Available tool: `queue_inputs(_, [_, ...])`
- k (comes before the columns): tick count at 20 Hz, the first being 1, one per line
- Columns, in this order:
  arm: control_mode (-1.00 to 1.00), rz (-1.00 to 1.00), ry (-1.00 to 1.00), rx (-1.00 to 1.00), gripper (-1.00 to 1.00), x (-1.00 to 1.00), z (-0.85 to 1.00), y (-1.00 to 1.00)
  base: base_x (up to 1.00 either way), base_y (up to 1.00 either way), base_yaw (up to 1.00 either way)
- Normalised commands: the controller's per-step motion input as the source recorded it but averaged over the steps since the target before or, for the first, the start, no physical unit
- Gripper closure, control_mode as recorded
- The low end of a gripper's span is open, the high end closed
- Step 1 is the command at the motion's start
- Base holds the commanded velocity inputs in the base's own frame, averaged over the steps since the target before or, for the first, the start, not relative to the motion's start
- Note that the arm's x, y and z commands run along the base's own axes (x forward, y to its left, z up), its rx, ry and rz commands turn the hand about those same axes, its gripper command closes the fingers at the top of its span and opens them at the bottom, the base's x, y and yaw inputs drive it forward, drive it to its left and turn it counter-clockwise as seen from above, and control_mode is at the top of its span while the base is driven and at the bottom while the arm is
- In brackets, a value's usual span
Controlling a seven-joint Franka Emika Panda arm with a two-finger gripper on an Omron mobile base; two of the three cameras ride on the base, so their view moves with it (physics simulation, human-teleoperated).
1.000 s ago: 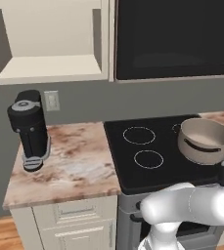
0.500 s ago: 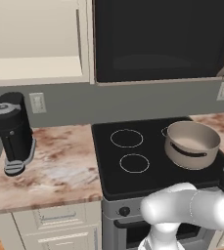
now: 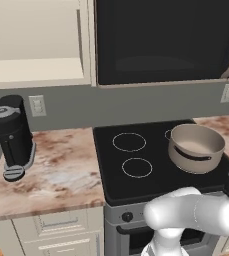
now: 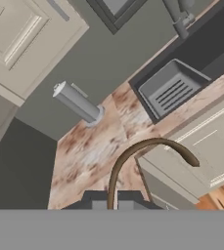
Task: Open the cabinet and move the ladle to the pot. Then close the cabinet.
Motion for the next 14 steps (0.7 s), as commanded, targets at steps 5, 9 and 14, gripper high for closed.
queue_inputs(5, [-1.00,0.00,-0.12,-0.04,1.00,0.00,0.00,0.58,0.00,0.00,0.00])
queue_inputs(9, [-1.00,0.00,-0.17,-0.18,1.00,0.00,0.00,0.91,0.00,0.00,0.00])
queue_inputs(14, [-1.00,-0.01,-0.08,-0.14,1.00,0.01,-0.05,0.91,0.00,0.00,0.00])
